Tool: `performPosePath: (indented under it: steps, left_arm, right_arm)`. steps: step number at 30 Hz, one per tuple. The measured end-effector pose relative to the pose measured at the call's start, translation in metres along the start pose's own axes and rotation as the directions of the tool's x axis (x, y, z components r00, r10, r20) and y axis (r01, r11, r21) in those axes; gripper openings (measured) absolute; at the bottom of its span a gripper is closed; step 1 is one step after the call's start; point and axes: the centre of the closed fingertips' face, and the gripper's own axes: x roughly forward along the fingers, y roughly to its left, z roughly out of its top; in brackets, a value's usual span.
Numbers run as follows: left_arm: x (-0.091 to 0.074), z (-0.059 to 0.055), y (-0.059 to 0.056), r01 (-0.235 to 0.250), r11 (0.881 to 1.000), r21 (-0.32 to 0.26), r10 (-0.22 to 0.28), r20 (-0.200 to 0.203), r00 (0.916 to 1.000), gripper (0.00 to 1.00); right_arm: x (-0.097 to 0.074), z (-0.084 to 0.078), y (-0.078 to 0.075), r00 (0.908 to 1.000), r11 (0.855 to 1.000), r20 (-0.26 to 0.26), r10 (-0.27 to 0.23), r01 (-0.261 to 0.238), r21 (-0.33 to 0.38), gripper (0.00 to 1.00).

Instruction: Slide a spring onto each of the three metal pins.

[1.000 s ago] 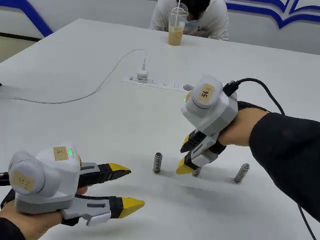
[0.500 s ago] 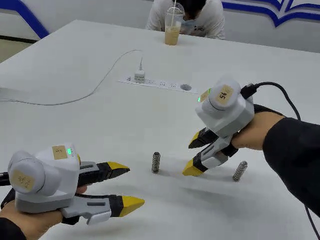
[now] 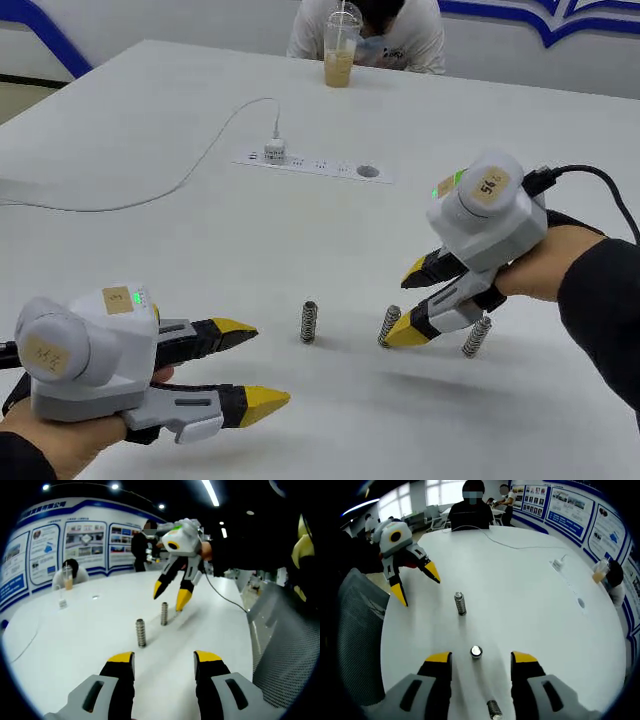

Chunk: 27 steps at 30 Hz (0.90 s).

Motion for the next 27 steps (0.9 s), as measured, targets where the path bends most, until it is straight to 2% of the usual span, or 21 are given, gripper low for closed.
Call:
performPosePath:
  steps: [13,21,27]
  left_arm:
    - [0.001,0.001,0.003,-0.005,1.0,-0.006,0.005,-0.002,1.0,0.5]
    - [0.002,0.001,0.004,-0.008,1.0,-0.011,0.008,-0.005,1.0,0.52]
    - [0.002,0.002,0.003,-0.008,1.0,-0.015,0.008,-0.007,0.9999,0.52]
  right_arm:
    - [-0.017,-0.02,-0.007,0.9978,0.996,0.048,-0.045,0.042,0.078,0.52]
    - [-0.028,-0.03,-0.009,0.9927,0.989,0.086,-0.085,0.074,0.125,0.53]
    - [-0.035,-0.037,-0.013,0.9855,0.982,0.119,-0.121,0.101,0.157,0.56]
